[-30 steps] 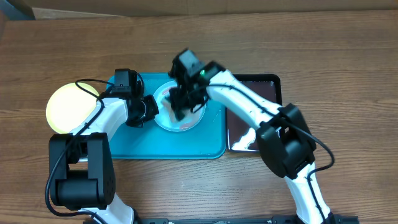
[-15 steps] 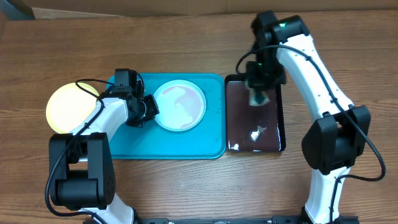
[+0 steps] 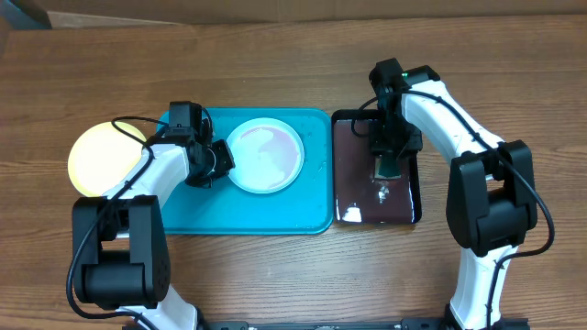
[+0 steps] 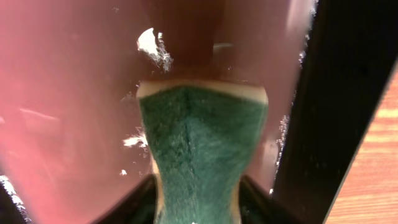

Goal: Clean dirty plates on tray and stack at the side
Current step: 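Carry the sponge back into the black tray, then release the sponge and lift the right gripper away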

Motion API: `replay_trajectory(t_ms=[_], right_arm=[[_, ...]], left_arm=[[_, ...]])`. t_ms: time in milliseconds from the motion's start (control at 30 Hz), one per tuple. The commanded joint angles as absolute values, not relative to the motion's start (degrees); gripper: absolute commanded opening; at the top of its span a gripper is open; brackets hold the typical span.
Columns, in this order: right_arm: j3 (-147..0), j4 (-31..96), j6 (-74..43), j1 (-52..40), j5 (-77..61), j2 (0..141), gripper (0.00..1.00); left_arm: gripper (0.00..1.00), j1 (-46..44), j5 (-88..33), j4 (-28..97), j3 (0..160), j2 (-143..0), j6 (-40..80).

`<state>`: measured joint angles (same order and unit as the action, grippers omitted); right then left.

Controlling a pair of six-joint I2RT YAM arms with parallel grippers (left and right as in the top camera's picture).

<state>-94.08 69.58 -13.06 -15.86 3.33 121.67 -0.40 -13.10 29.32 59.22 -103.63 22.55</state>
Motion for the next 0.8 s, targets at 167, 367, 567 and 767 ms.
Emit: replay_trajectory(t_ms=[167, 367, 567, 767], right_arm=[[-101.91, 73.21, -11.51, -15.0, 6.13, 120.22, 0.79], [-109.06, 75.55, -13.56, -9.34, 9.39, 120.22, 0.98], [-108.99, 73.28, -18.15, -1.3, 8.75, 120.22, 1.0], [-108.99, 70.94, -18.04, 3.14, 8.78, 120.22, 1.0]], left_arm=[[0.23, -0.78, -13.34, 29.43, 58.87, -104.38, 22.17], [0.27, -0.8, -11.75, 29.98, 58.87, -104.38, 21.82], [0.3, -0.8, -11.33, 28.82, 57.67, -104.62, 21.85], [0.28, -0.8, -11.33, 27.66, 56.71, -104.71, 21.85]])
